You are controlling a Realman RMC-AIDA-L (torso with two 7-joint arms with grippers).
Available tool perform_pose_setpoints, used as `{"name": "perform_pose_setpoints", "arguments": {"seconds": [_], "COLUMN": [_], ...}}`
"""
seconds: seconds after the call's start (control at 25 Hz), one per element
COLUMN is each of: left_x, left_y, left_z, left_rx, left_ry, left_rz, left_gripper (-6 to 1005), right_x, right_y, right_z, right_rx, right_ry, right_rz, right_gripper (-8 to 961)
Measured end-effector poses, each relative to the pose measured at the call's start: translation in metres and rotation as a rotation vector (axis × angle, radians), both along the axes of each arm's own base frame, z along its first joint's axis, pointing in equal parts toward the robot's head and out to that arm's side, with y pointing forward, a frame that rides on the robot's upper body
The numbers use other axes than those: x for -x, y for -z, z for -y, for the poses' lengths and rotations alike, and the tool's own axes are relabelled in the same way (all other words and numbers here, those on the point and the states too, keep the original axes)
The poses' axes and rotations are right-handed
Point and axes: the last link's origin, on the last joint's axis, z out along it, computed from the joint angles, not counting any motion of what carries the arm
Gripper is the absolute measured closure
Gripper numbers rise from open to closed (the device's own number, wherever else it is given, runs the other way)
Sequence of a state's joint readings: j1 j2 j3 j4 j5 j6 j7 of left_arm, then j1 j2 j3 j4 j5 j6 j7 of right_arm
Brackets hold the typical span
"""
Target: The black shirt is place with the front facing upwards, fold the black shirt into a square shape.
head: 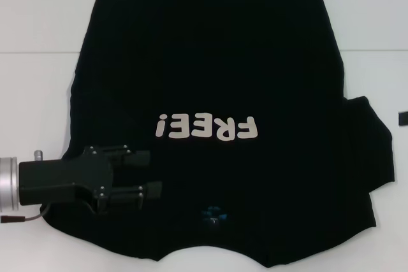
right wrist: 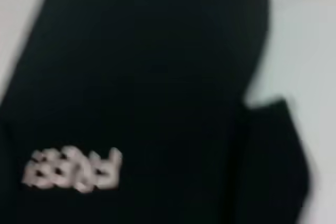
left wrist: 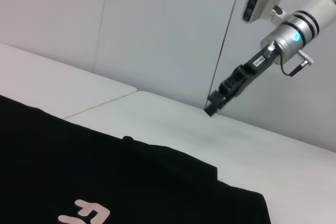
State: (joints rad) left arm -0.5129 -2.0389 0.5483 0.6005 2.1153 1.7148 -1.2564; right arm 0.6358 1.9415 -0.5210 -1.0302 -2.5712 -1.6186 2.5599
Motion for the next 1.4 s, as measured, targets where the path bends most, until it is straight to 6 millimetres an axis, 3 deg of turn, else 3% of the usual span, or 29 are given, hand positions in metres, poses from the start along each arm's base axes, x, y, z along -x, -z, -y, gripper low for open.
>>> {"name": "perform_pose_setpoints", "arguments": {"seconds": [0.2,0.52,1.0,1.4], "left_x": [0.0,0.0,0.0,-0.001], "left_y": [0.001,0.001,0.002,0.002], "left_z": [0.0,0.0,0.0,-0.001], "left_rx": [-0.003,-0.004,-0.007,-0.008], "left_ry": [-0.001,-0.005,-0.009,-0.011], "left_rz": [-0.001,0.001,0.009,0.009], "left_gripper": [291,291,292,293], "right_x": [-0.008,-0.022,-0.023,-0.018], "right_y": [0.014,0.039,0.066,0.078], "right_z": [-0.004,-0.013,-0.023,-0.027], "right_rx": [0.064,0.083,0.09,0.105], "right_ry": [0.078,0.114,0.104,0.088], "right_rz": [0.091,0.076,0.093,0.105], "right_gripper": [24,25,26,27]}}
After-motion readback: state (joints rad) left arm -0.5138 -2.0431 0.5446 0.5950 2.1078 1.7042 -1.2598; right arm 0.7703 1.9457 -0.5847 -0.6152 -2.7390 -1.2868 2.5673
